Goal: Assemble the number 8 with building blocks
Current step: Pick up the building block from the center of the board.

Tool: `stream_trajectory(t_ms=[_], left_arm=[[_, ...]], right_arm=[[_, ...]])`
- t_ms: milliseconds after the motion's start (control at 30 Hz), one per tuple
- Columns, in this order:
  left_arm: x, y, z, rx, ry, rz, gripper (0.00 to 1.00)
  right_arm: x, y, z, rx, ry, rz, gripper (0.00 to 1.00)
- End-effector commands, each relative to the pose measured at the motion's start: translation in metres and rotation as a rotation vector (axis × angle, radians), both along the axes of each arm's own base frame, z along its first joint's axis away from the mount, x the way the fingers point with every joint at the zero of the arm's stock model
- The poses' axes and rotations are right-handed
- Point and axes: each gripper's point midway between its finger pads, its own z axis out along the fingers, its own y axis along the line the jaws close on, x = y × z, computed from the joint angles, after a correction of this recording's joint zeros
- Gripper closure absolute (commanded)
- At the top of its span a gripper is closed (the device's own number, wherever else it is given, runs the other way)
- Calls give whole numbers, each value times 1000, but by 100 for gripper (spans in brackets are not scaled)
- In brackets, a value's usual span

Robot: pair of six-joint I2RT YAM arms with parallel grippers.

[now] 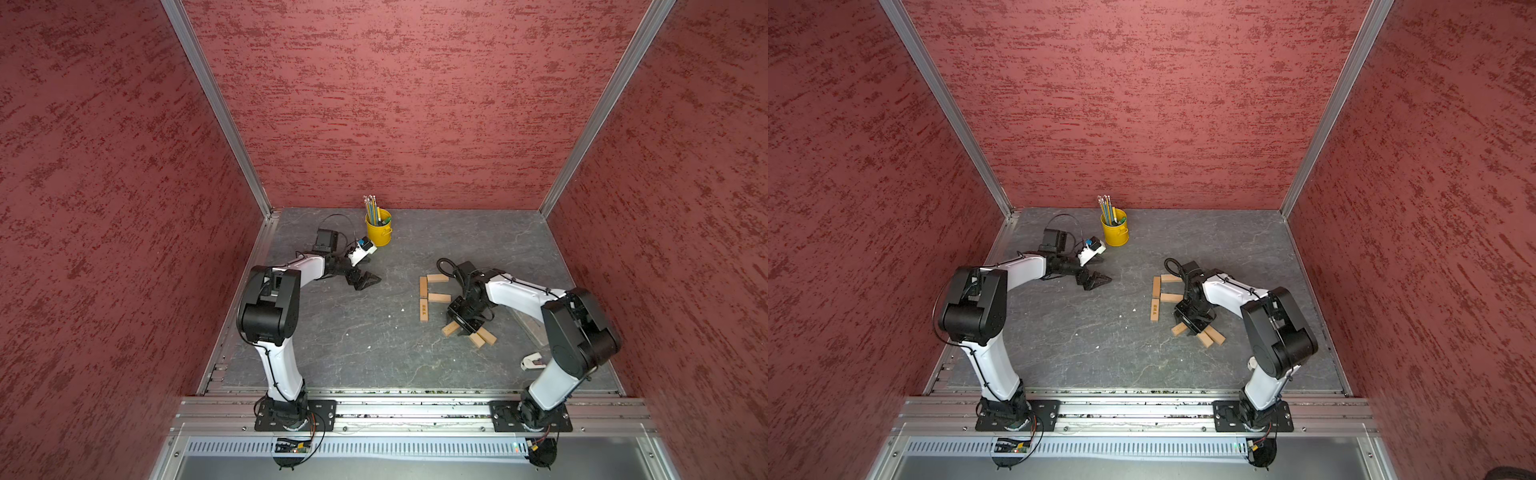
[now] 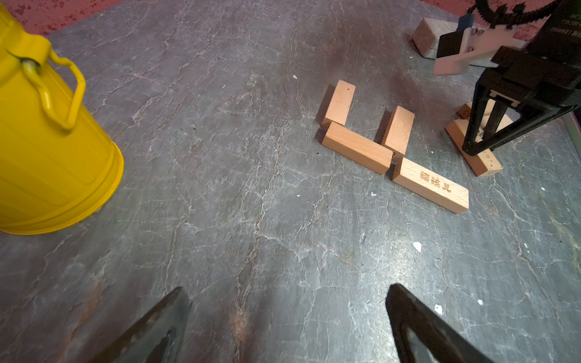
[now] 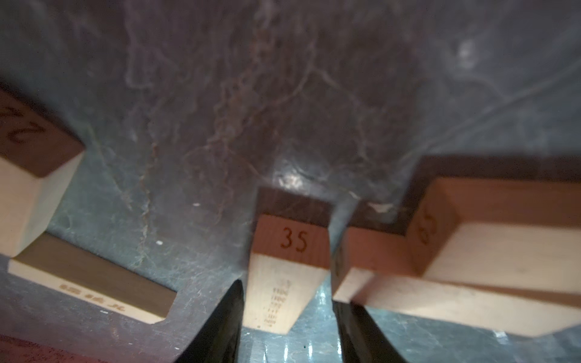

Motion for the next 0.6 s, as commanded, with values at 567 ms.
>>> stream_trajectory(t_ms=[567], left_arm=[[-1,0,10,-17,-15,-12,0]], right_arm=[[79,-49,79,-344,-219,483,100]])
